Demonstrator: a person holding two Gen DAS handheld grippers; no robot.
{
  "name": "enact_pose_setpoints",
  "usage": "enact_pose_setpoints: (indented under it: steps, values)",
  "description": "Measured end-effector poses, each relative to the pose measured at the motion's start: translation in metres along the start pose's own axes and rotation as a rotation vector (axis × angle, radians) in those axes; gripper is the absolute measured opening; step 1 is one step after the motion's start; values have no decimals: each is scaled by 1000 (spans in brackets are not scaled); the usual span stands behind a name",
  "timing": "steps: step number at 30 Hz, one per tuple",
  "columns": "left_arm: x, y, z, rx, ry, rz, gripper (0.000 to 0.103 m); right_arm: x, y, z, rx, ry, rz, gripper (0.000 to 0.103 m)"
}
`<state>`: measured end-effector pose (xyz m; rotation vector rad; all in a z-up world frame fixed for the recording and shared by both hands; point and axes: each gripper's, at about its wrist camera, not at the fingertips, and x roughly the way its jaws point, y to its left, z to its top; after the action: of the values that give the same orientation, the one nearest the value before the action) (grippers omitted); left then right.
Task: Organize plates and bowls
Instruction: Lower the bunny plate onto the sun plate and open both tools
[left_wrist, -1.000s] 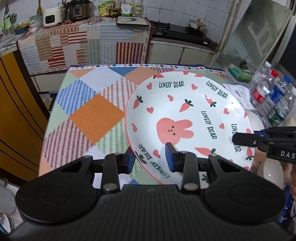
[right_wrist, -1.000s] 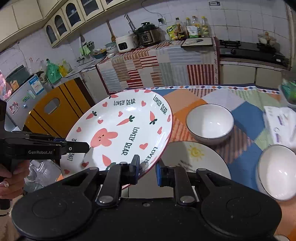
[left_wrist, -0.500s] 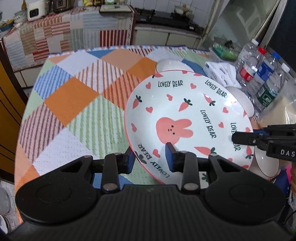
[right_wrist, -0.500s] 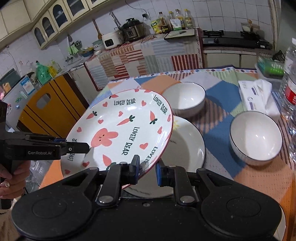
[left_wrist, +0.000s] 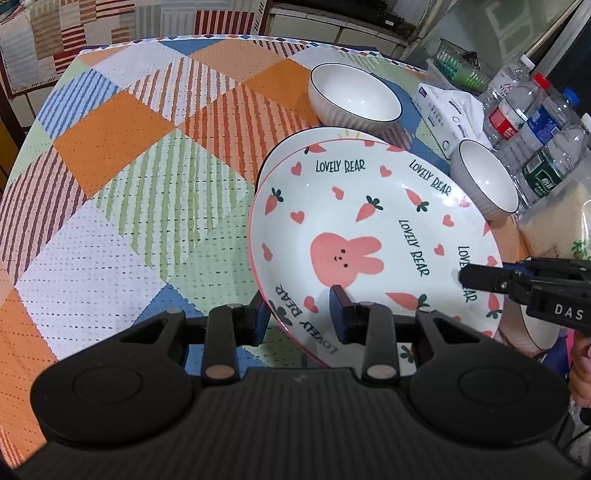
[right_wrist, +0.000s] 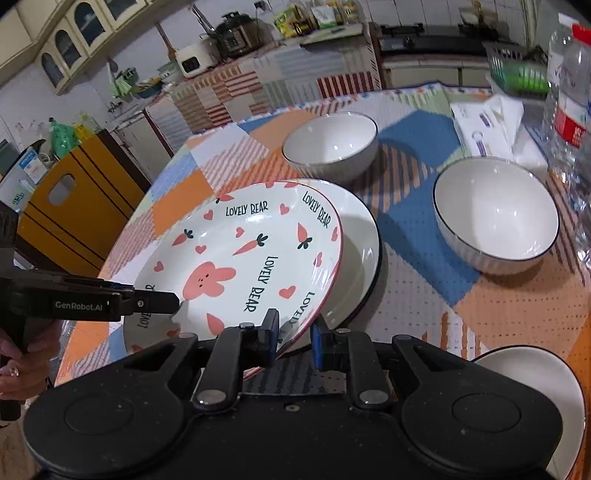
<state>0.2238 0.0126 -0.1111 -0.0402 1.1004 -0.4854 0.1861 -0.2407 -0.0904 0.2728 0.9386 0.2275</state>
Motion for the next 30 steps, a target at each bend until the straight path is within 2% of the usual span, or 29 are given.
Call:
enact_pose_setpoints:
  steps: [7, 14, 24, 30]
  values:
    - [9, 1, 11, -3, 41, 0, 32, 9, 0, 7, 14, 34, -35, 22]
    - [16, -1, 22, -19, 75, -10, 33, 13, 11, 17, -14, 54, -121, 24]
    - [31, -4, 27, -58, 186, -22, 32, 34, 41, 25, -175, 123, -375, 35]
    - [33, -7, 30, -72, 186, 11, 32, 44, 42, 24, -232, 107, -426, 35]
